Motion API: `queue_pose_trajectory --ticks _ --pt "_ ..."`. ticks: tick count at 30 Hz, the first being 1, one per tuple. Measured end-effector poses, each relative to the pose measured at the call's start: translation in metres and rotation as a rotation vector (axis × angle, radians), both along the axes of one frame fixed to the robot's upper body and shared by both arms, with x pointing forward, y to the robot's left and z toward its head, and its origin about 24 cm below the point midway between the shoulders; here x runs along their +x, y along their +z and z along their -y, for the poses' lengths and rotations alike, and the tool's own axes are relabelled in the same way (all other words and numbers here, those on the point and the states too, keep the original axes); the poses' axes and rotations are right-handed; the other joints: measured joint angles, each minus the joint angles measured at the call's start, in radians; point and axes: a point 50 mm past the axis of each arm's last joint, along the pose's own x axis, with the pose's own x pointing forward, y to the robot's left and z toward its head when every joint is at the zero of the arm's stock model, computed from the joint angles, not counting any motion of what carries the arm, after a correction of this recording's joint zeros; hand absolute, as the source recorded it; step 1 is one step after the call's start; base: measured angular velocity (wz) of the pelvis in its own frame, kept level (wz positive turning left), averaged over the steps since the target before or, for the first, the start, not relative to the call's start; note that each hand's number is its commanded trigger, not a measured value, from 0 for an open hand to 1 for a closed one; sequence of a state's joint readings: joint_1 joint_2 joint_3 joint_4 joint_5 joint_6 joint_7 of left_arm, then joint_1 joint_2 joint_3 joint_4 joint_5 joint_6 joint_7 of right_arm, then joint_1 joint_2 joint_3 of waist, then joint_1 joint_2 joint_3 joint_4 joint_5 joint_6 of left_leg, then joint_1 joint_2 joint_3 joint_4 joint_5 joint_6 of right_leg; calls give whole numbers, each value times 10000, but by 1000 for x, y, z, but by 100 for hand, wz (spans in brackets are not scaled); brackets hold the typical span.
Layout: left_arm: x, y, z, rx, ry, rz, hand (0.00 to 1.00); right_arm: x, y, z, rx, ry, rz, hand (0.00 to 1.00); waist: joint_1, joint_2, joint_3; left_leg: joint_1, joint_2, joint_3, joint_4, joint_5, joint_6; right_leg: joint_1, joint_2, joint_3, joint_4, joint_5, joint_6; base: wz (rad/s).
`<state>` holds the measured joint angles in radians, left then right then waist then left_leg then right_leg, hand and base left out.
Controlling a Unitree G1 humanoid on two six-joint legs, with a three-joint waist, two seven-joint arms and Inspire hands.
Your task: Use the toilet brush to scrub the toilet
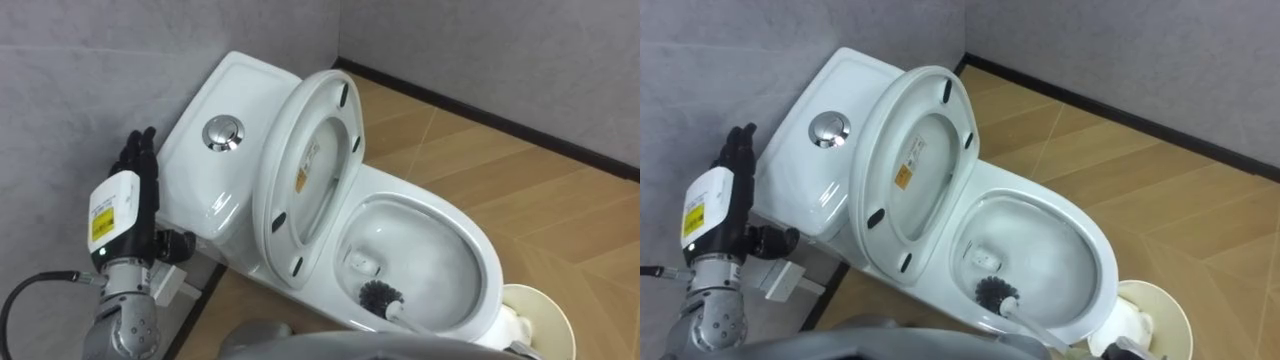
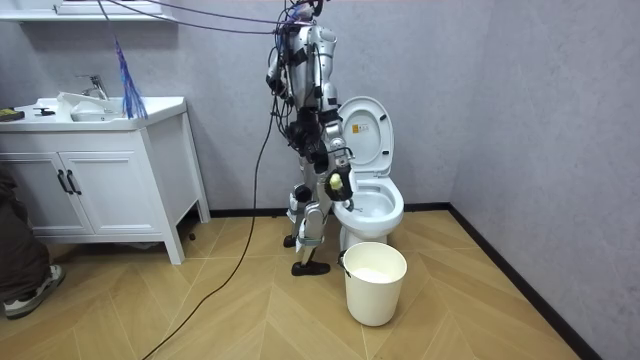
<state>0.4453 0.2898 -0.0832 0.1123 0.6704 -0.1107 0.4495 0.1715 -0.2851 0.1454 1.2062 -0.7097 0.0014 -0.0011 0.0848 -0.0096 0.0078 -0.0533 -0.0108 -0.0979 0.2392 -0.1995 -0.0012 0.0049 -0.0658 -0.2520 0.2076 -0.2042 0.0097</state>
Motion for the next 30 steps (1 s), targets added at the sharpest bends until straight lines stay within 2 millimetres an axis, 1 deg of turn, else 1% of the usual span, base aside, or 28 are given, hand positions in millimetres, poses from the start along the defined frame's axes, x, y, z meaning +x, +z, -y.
queue_pose_trajectory --ticks 2,4,6,7,8,9,10,12,13,14,15,17,18,19,20,21,22,23,24,26,28,30 --pt "0 0 0 40 -89 6 0 5 0 2 -62 0 59 100 -27 -8 10 -92 -11 9 3 25 10 -131 -20 17 68 3 -2 -2" --pt "1 0 2 16 -223 -25 0 11 1 4 -157 121 138 100 -25 38 24 -160 -14 88 29 35 24 -239 -44 66 133 3 0 -5" --pt "3 0 5 93 -591 -80 0 29 4 7 -280 399 478 100 -72 101 43 -392 -21 150 140 55 53 -453 -83 58 232 6 5 0" --pt "4 0 6 100 -683 -88 0 33 5 8 -317 428 596 100 -73 114 59 -456 -24 162 184 55 53 -518 -99 48 301 6 5 -4" --pt "5 -2 7 62 -768 -144 0 41 6 10 -388 481 813 100 -74 127 64 -577 -30 192 201 72 69 -686 -129 49 379 4 6 -5" --pt "8 -4 10 -41 -867 -206 0 50 8 12 -468 539 1073 100 -69 154 86 -732 -40 227 236 100 82 -899 -174 56 518 1 3 -5" --pt "10 -4 11 -64 -931 -234 0 53 9 14 -520 572 1182 100 -69 191 109 -833 -40 239 296 101 84 -993 -186 56 554 2 3 -8" --pt "17 -10 22 -388 -1456 -443 0 77 17 20 -781 840 1893 100 -79 259 115 -1303 -72 367 449 128 128 -1613 -272 179 909 -10 7 -13" --pt "19 -11 27 -462 -1645 -475 0 83 20 22 -863 907 2091 100 -97 282 115 -1481 -93 395 536 133 138 -1807 -298 211 1067 -21 5 -16" --pt "24 -16 35 -588 -1993 -577 0 96 25 25 -1072 1014 2484 100 -86 313 109 -1852 -138 455 705 148 161 -2206 -359 307 1401 -37 -2 -13" --pt "30 -17 41 -690 -1938 -283 0 109 30 29 -1289 1079 2908 100 -78 362 173 -2206 -190 520 889 167 192 -2673 -456 317 1790 -72 -1 -11" --pt "39 -15 46 -834 -2120 55 0 119 37 36 -1647 1180 3316 100 71 401 200 -2794 -205 700 1242 174 207 -3323 -588 296 2267 -101 -6 -7" --pt "42 -13 47 -817 -2210 235 0 130 44 39 -1880 1342 3732 100 87 445 213 -3168 -208 768 1446 173 212 -3722 -672 294 2486 -122 -17 -7" --pt "44 -11 47 -801 -2251 319 0 135 47 41 -2000 1382 3926 100 94 460 222 -3334 -220 834 1509 186 236 -3925 -716 316 2625 -143 -27 -9" --pt "50 -8 48 -790 -2297 532 0 146 53 43 -2178 1447 4336 100 165 477 244 -3690 -246 945 1674 202 275 -4370 -772 444 2888 -153 -31 -21" --pt "56 -6 49 -759 -2343 718 0 156 59 44 -2366 1525 4732 100 308 433 272 -3999 -285 1128 1794 223 314 -4835 -867 600 3169 -178 -55 -20" --pt "59 -5 49 -734 -2367 810 0 161 62 45 -2464 1593 4913 100 316 436 273 -4159 -340 1174 1850 236 332 -5032 -927 623 3314 -215 -50 -13" --pt "64 -2 50 -691 -2426 1034 0 170 68 46 -2666 1785 5277 100 331 440 283 -4497 -356 1254 1984 220 361 -5463 -1012 715 3603 -284 -39 -9" --pt "67 0 50 -661 -2396 1277 0 180 75 47 -2805 1925 5646 100 388 439 288 -4847 -351 1378 2148 207 346 -5876 -1023 850 3797 -272 -35 -13" --pt "70 4 51 -607 -2432 1634 0 190 84 50 -3106 2166 6067 100 499 498 292 -5335 -344 1408 2376 215 353 -6362 -1028 907 3977 -210 -49 -9" --pt "76 10 53 -527 -2568 2040 0 197 91 54 -3361 2327 6305 100 626 537 286 -5821 -303 1412 2578 260 374 -6794 -994 908 4041 -80 -134 0" --pt "83 16 57 -488 -2640 2553 0 207 99 56 -3759 2550 6517 100 856 544 294 -6376 -264 1482 2852 278 396 -7370 -979 1008 4299 -28 -166 -5"
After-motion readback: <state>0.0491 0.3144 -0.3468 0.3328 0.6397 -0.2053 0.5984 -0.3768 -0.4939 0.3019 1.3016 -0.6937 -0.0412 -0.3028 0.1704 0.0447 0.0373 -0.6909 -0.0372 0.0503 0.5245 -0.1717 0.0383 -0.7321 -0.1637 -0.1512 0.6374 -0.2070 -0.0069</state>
